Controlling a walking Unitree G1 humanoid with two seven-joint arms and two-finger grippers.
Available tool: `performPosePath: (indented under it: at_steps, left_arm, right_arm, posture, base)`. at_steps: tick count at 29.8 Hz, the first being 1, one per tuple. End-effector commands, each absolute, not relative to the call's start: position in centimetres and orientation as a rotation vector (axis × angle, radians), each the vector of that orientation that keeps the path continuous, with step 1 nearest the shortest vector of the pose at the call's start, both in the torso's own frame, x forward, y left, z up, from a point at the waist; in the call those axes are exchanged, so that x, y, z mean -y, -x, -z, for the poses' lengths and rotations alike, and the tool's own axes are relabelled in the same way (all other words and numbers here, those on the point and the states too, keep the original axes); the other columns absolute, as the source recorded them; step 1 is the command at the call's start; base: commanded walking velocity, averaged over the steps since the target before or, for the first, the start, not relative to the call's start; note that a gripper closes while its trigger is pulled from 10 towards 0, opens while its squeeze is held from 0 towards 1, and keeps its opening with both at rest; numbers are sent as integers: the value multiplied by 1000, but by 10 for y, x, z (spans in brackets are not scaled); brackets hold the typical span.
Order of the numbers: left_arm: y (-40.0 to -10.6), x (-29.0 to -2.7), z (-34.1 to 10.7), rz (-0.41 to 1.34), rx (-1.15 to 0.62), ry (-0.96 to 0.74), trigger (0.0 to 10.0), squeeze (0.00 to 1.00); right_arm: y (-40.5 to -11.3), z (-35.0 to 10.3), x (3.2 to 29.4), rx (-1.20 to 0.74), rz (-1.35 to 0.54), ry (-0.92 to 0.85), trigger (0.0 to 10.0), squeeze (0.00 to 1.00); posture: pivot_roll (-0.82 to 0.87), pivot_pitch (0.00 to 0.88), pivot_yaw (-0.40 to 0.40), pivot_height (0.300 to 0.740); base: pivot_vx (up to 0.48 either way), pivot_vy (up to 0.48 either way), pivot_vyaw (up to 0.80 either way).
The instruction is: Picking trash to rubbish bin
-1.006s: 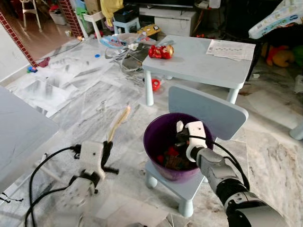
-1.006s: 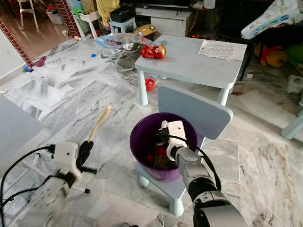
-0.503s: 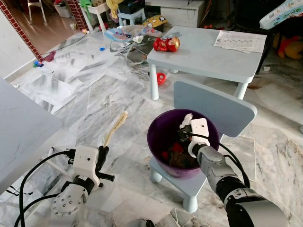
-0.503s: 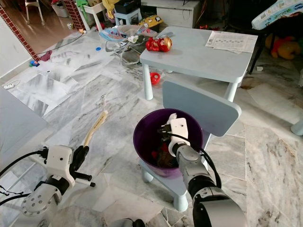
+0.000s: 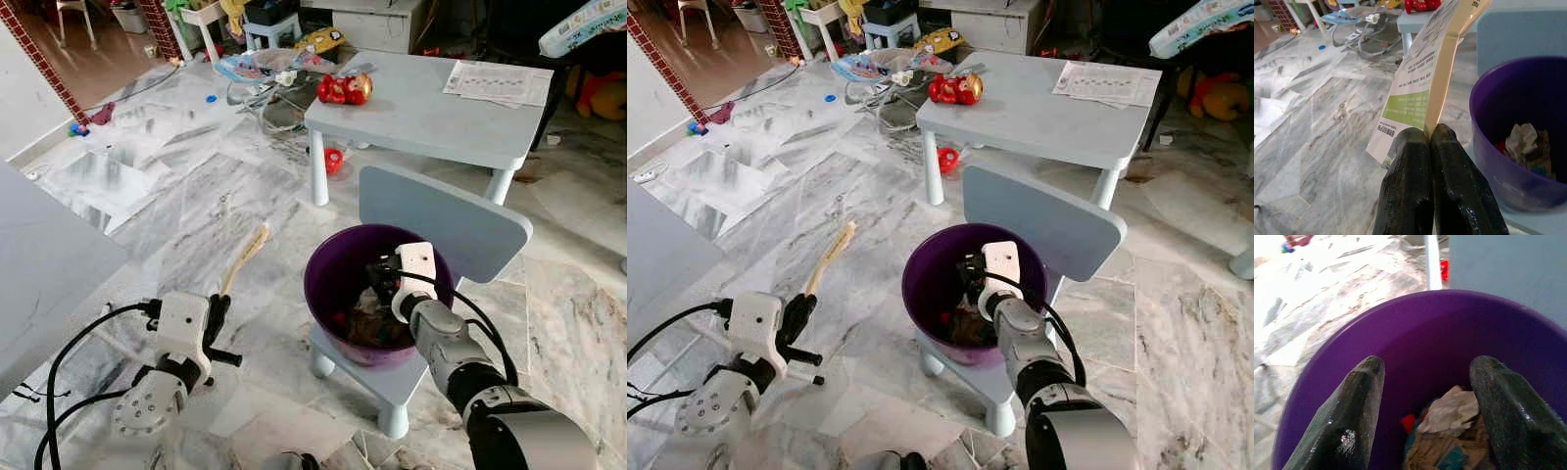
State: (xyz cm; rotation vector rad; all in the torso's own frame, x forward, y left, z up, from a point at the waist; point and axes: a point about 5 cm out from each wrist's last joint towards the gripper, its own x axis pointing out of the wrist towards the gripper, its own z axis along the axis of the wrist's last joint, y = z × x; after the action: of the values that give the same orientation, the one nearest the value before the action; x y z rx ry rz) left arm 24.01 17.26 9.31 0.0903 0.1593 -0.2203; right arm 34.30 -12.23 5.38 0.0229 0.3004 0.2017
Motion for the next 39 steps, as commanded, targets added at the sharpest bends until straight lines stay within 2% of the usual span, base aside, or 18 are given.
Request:
performPosePath:
  at_steps: [1,5,10,14,15,16,17,18,19,20,24,29,30,39]
  left_arm:
    - [-243,-174,-91,220,-169,-82,10000,0]
    - [-265,-157,-94,305,-139,-75,10000,0]
    - [-273,-151,-93,337,-134,-78,10000,0]
    - [-297,-130,-89,435,-145,-93,10000,0]
    - [-303,-123,-88,462,-148,-95,10000,0]
    - [-307,-118,-87,480,-150,-97,10000,0]
    - [-309,-115,-87,489,-150,-96,10000,0]
    - [-313,-110,-86,499,-145,-91,10000,0]
    - [-316,-106,-87,503,-135,-83,10000,0]
    - [-318,-103,-87,506,-129,-75,10000,0]
    - [-325,-86,-84,540,-144,-48,10000,0]
    - [-330,-73,-72,559,-199,-52,10000,8]
    - [-330,-71,-68,560,-211,-46,10000,1000]
    - [-325,-72,-49,534,-302,-43,10000,1000]
  right_arm:
    - [-345,-58,119,-274,-196,9,10000,1000]
    - [-336,-64,120,-188,-230,18,10000,1000]
    - [-329,-69,118,-169,-266,27,10000,1000]
    - [-304,-88,112,-190,-350,23,10000,1000]
    - [-297,-95,114,-198,-356,18,10000,957]
    - [-292,-100,114,-203,-362,13,10000,957]
    - [-289,-104,115,-205,-364,9,10000,800]
    - [-284,-107,115,-223,-381,8,10000,800]
    - [-279,-108,114,-243,-408,0,10000,631]
    - [-274,-110,113,-264,-437,-3,10000,0]
    - [-258,-117,102,-331,-581,14,10000,0]
    - [-251,-120,102,-437,-565,-10,10000,0]
    - [-249,-120,104,-469,-546,-23,10000,0]
    - [-245,-124,103,-498,-556,-14,10000,0]
  posture:
    - [90,108,124,740]
    - [35,101,123,740]
    - [6,100,127,740]
    - [-112,106,156,740]
    - [-126,107,160,740]
    - [-137,106,164,740]
    - [-137,106,164,740]
    - [-152,107,168,740]
    - [-152,107,168,740]
    - [-165,107,173,740]
    - [-200,107,182,740]
    - [-218,103,184,740]
    - [-218,103,184,740]
    - [-225,104,190,740]
  base:
    - [0,0,0]
    - [0,0,0]
    - [0,0,0]
    - [0,0,0]
    - [0,0,0]
    - [0,0,0]
    - [0,0,0]
    - [0,0,0]
    - [0,0,0]
    - [0,0,0]
    - [0,0,0]
    - [0,0,0]
    - [0,0,0]
    - [0,0,0]
